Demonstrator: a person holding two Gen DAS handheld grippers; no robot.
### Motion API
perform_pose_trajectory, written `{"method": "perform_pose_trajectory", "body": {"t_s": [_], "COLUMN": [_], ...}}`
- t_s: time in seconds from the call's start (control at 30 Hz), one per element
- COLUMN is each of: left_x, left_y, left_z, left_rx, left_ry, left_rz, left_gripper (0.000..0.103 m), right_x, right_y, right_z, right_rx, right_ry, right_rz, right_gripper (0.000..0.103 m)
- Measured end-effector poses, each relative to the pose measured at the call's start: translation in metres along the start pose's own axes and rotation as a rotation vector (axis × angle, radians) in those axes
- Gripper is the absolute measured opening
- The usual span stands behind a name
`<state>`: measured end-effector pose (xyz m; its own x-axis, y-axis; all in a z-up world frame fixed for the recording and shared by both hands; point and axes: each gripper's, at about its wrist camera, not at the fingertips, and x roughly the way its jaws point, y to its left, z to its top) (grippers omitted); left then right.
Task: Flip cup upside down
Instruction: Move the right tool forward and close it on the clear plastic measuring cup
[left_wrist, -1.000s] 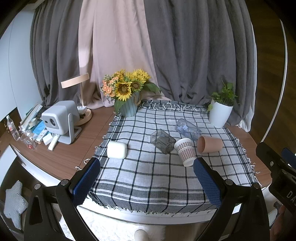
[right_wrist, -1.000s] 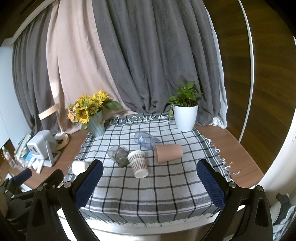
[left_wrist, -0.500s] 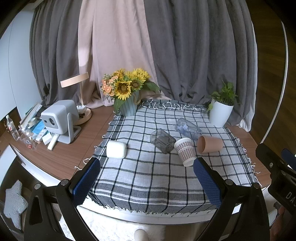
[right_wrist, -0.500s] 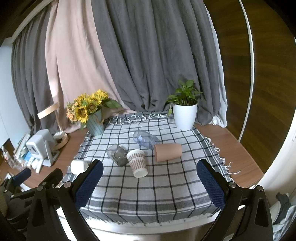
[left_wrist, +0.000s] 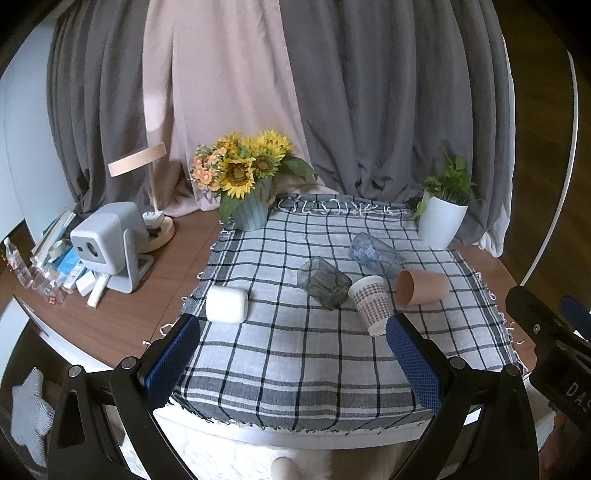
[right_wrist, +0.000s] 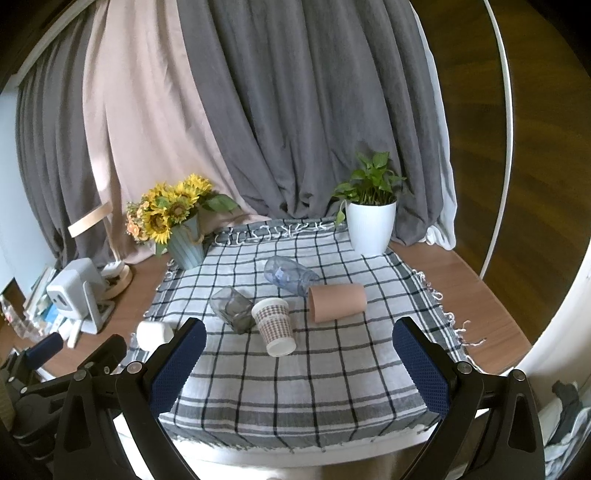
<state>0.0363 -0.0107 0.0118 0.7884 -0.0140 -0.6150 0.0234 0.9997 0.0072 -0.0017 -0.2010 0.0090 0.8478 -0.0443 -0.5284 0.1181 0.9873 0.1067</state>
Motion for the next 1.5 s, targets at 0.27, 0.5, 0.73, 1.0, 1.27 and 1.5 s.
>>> {"method": "perform_pose_trajectory", "body": {"t_s": [0.27, 0.5, 0.73, 1.0, 1.27, 1.5], "left_x": [0.05, 0.11, 0.157, 0.206, 0.257, 0.299], "left_y": [0.007, 0.015, -0.002, -0.04, -0.061, -0.06], "left_z": [0.023, 0.038, 0.046, 0.06, 0.073, 0.084], "left_rx": [0.022, -0.02, -0.022, -0.084, -0.169, -0.255], "left_ry": [0.063, 0.18, 0.261, 0.357, 0.424, 0.488], "left_rz": [-0.001, -0.028, 0.012, 0.082, 0.218, 0.351], "left_gripper": [0.103, 0.103, 0.103, 0.103, 0.103, 0.102], "right_x": [0.043, 0.095, 0.147, 0.231, 0.327, 0.41], "right_y": [0.008, 0.017, 0.019, 0.006, -0.009, 0.0], "right_z": [0.016, 0.033, 0.05, 0.068, 0.093, 0.101], "right_rx": [0.023, 0.039, -0.009, -0.118, -0.209, -0.306], "right_ry": [0.054, 0.137, 0.217, 0.385, 0.549, 0.696], "right_rz": [-0.003, -0.001, 0.0, 0.107, 0.221, 0.32], "right_gripper": [0.102, 0.102, 0.102, 0.102, 0.102, 0.101]}}
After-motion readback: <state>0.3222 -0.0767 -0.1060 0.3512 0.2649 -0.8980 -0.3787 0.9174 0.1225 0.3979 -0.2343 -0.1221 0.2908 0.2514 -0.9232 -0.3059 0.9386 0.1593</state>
